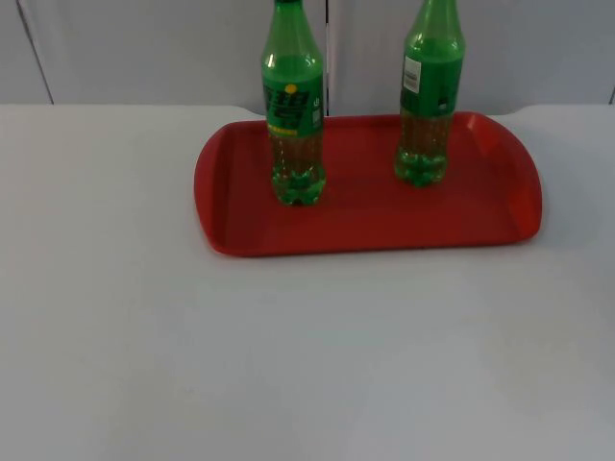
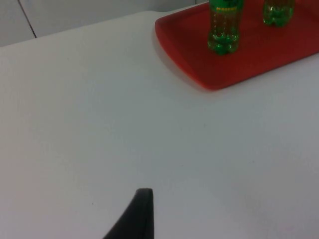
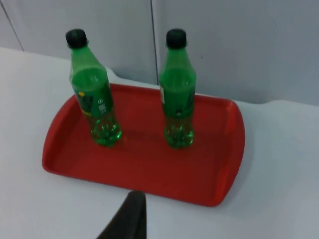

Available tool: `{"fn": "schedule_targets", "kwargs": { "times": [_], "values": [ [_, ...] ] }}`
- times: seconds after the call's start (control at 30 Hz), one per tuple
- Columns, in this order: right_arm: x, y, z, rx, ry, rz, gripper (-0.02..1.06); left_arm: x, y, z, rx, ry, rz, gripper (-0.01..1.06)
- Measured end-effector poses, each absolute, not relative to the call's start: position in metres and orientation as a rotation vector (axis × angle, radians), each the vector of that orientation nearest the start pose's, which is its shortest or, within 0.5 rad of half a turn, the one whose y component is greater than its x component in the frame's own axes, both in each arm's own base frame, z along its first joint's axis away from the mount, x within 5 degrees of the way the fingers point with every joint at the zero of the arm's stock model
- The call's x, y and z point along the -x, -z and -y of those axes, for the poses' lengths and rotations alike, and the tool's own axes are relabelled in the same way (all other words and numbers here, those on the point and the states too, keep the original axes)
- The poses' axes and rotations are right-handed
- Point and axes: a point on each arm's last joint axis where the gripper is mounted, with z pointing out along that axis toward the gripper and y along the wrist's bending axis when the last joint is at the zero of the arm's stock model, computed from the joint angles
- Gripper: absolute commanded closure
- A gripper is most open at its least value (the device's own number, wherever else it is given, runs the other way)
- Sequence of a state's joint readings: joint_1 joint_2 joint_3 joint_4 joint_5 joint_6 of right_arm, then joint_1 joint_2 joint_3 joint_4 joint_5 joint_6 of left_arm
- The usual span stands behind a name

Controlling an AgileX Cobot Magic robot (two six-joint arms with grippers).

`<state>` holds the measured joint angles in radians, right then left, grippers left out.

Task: Place the bottle upright on the tray.

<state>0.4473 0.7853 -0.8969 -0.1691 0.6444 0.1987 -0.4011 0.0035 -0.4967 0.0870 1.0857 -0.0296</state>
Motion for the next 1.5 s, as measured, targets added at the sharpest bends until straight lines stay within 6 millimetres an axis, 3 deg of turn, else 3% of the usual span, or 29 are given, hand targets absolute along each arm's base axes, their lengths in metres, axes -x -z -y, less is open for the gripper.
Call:
{"fn": "schedule_targets", "kwargs": {
  "times": [0.33,0.53,0.87,1.23,1.5],
  "values": [
    [-0.109,-0.391,-0.041,0.317,-0.210,-1.960,-0.01,0.002,-0.275,-0.008,-0.379,0.159,-2.042,0.00],
    [-0.080,-0.394,-0.028,0.319,-0.227,-1.916,-0.01,0.002,-0.275,-0.008,-0.379,0.159,-2.042,0.00],
    [-0.026,-0.365,-0.013,0.403,-0.319,-1.819,-0.01,0.002,-0.275,-0.008,-0.379,0.159,-2.042,0.00],
    [0.017,-0.332,0.006,0.419,-0.342,-1.759,-0.01,0.002,-0.275,-0.008,-0.379,0.159,-2.042,0.00],
    [0.018,-0.311,0.005,0.478,-0.310,-1.843,-0.01,0.002,-0.275,-0.008,-0.379,0.159,-2.042,0.00]
  ]
}}
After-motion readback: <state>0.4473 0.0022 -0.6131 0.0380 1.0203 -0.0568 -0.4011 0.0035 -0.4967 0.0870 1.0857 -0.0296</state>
